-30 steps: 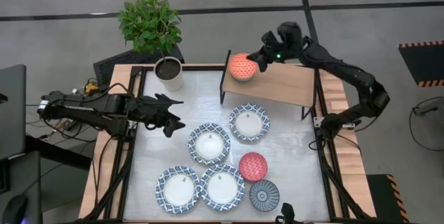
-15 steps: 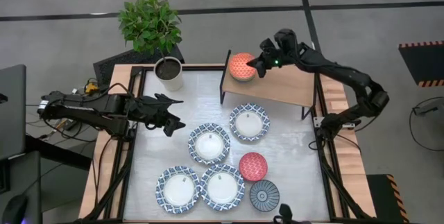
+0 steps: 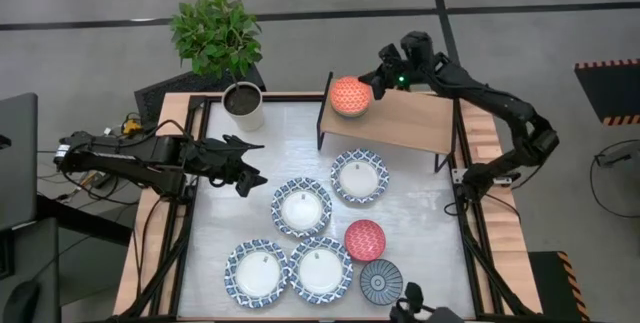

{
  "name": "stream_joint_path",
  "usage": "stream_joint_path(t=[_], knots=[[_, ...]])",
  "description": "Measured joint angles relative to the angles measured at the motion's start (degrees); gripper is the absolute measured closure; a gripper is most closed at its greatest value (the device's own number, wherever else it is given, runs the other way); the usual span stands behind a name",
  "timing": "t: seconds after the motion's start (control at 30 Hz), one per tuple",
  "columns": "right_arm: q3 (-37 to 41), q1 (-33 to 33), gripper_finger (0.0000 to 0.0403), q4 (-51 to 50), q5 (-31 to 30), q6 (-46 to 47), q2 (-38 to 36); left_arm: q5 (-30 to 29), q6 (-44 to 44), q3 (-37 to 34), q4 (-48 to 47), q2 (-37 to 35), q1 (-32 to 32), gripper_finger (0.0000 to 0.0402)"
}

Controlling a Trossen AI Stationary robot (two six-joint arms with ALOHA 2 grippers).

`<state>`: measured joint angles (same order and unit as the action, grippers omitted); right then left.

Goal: Place and stack bowls onto a shelf
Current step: Stack the orange bowl on top of the yellow bowl on the shelf, then stack the red bowl on top of the orange bowl on the shelf

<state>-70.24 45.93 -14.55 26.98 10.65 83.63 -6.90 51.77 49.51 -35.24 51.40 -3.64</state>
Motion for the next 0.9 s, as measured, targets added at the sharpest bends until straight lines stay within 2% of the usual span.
stream_joint_path(t=[0.13,0.3,0.5,0.6,0.7,0.77,0.9], knots=[[0.0,-0.2,0.0371,-0.2,0.3,-0.2,2.0,0.0,0.6,0.0,0.0,0.0,0.0,0.0173],[0.0,0.0,0.0384,0.4,0.3,-0.6,2.4,0.0,0.8,0.0,0.0,0.0,0.0,0.0173],[0.0,0.2,0.0363,-1.4,1.9,2.2,-2.5,0.0,0.8,0.0,0.0,0.0,0.0,0.0173],[0.0,-1.8,0.0357,-7.3,4.9,6.2,-6.9,0.0,0.4,0.0,0.0,0.0,0.0,0.0173],[0.0,-7.4,0.0355,-20.8,5.5,7.2,-11.5,0.2,0.2,0.0,0.0,0.0,0.0,0.0173],[0.0,-13.6,0.0354,-31.1,1.1,7.5,-13.5,0.2,0.2,0.0,0.0,0.0,0.0,0.0173],[0.0,-28.4,0.0347,-47.5,-13.8,14.8,-15.2,0.2,0.2,0.0,0.0,0.0,0.0,0.0173]])
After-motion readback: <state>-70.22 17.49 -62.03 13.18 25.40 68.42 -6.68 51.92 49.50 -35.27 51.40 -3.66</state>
